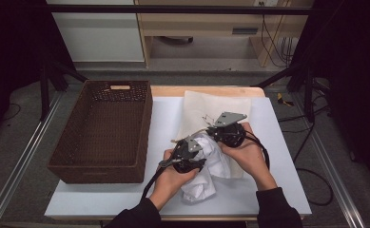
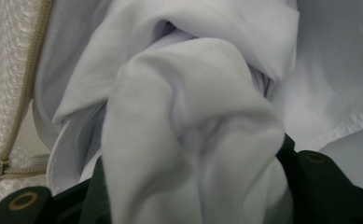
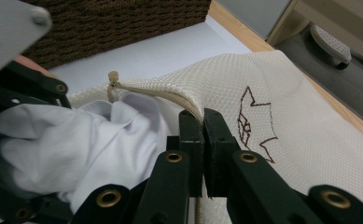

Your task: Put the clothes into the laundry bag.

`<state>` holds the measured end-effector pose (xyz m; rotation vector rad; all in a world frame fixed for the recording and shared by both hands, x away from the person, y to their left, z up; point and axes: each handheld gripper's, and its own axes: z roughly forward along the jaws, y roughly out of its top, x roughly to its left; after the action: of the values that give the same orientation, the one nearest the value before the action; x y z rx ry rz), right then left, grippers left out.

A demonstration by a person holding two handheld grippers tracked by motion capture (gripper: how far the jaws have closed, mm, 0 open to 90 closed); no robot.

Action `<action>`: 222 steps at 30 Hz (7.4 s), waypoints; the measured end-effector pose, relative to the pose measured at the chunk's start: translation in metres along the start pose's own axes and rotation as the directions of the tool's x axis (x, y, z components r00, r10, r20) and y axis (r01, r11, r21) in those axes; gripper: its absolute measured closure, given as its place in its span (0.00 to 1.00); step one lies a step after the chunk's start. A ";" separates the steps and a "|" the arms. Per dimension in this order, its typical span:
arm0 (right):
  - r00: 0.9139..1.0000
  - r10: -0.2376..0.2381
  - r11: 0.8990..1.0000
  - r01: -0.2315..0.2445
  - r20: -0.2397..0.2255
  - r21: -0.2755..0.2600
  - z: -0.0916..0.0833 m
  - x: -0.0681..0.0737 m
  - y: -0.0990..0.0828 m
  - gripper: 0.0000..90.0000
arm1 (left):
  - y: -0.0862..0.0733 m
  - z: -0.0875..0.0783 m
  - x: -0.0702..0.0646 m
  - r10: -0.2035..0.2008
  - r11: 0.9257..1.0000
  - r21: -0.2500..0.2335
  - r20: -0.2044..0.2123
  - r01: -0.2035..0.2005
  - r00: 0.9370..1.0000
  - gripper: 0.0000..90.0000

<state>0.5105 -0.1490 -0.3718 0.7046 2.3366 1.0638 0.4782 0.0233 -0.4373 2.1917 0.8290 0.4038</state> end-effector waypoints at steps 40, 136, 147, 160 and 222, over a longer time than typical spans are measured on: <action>1.000 0.020 1.000 -0.020 0.003 0.022 0.004 -0.005 -0.008 0.98 | 0.006 -0.022 0.010 -0.067 0.983 -0.168 0.052 0.075 0.996 0.16; 1.000 0.012 0.999 -0.011 -0.008 0.053 0.007 0.008 -0.011 0.98 | -0.025 0.002 0.006 0.046 0.998 -0.047 0.052 -0.043 0.998 1.00; 1.000 0.029 0.996 -0.030 0.007 0.090 0.006 0.012 -0.011 0.98 | -0.027 -0.002 0.008 0.043 0.998 -0.057 0.056 -0.040 0.998 1.00; 0.999 0.047 0.994 -0.047 0.004 0.096 0.004 0.013 -0.015 0.98 | -0.021 0.007 0.007 0.043 0.997 -0.061 0.052 -0.040 0.998 1.00; 0.997 0.070 0.995 -0.071 0.011 0.069 -0.006 -0.001 -0.021 0.98 | 0.009 0.052 0.029 0.003 0.998 -0.070 -0.026 -0.005 1.000 1.00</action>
<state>0.5017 -0.1651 -0.3846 0.8219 2.3667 1.0117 0.5304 0.0105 -0.4647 2.1275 0.8126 0.4577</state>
